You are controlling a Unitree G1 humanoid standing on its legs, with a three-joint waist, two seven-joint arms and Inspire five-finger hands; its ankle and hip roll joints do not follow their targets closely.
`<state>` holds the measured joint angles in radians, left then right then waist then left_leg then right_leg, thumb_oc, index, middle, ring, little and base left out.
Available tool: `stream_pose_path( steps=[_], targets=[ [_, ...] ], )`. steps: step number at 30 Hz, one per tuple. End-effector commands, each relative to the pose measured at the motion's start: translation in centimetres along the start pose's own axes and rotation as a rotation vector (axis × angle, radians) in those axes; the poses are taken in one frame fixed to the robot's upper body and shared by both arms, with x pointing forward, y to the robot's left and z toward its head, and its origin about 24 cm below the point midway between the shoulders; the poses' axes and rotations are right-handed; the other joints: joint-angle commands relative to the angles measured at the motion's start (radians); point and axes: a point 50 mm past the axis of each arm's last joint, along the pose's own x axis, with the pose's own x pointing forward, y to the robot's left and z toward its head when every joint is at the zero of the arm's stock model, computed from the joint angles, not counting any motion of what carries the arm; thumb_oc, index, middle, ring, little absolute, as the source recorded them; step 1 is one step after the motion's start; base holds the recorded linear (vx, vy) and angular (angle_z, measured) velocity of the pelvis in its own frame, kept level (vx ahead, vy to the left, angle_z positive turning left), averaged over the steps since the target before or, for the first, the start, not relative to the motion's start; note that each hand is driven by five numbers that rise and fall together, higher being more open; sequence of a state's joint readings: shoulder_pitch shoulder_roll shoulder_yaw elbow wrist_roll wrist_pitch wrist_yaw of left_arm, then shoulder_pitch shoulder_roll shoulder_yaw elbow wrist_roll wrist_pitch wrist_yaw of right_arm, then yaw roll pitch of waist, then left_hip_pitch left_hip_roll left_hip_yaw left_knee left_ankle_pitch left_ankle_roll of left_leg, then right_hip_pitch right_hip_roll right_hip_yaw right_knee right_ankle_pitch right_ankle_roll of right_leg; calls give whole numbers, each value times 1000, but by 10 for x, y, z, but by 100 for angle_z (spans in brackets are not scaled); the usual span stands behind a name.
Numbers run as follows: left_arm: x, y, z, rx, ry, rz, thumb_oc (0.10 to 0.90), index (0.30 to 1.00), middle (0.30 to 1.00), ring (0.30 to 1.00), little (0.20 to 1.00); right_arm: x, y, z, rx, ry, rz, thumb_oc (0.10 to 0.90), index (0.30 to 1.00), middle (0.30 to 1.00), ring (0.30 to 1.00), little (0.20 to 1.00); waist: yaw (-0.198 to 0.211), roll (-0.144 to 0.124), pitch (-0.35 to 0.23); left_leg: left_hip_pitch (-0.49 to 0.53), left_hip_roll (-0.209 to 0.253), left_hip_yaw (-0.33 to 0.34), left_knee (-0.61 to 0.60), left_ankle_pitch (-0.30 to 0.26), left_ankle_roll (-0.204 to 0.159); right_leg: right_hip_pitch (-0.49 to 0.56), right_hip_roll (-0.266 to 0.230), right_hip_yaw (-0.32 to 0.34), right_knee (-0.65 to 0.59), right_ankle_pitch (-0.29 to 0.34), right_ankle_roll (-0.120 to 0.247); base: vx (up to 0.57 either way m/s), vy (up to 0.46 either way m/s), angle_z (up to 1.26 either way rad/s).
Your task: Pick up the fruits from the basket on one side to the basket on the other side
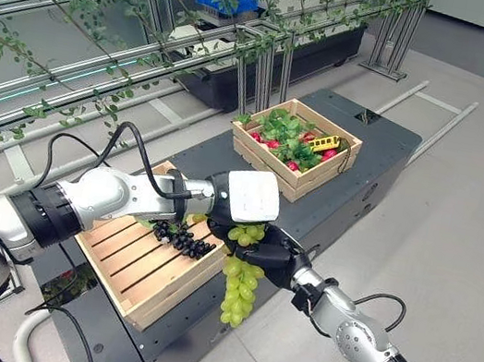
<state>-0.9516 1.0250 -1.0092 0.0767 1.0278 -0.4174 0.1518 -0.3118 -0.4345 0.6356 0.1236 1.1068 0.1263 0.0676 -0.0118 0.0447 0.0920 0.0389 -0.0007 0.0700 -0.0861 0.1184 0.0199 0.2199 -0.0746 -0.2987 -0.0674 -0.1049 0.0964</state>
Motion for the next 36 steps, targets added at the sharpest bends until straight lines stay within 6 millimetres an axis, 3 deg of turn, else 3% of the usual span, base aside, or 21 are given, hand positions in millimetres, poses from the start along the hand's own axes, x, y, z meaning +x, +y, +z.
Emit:
stream_pose_path(
  steps=[1,18,30,36],
  targets=[
    [-14,14,-64,45,346,77,800,900,900,900,900,8,23,64,108,-387,131,400,300,300,300,300,14,-26,-76,34,30,-13,-1,-101,-37,-54,-10,9,-20,88,-49,0,0,0],
    [-44,5,-94,90,548,-10,800,900,900,900,900,6,14,59,111,-364,100,400,300,300,300,300,13,-21,-83,33,34,-7,-1,-99,-40,-55,-9,12,-20,87,-51,0,0,0],
    [-71,-16,-115,118,718,-199,800,900,900,900,900,7,11,52,128,-344,83,400,300,300,300,300,11,-11,-80,30,34,-10,-1,-94,-43,-59,-8,11,-10,81,-55,0,0,0],
    [-87,-36,-124,120,828,-398,800,900,900,900,900,9,12,51,130,-340,72,400,300,300,300,300,9,-5,-75,30,33,-12,-1,-92,-44,-58,-7,11,-7,79,-56,0,0,0]
  ],
)
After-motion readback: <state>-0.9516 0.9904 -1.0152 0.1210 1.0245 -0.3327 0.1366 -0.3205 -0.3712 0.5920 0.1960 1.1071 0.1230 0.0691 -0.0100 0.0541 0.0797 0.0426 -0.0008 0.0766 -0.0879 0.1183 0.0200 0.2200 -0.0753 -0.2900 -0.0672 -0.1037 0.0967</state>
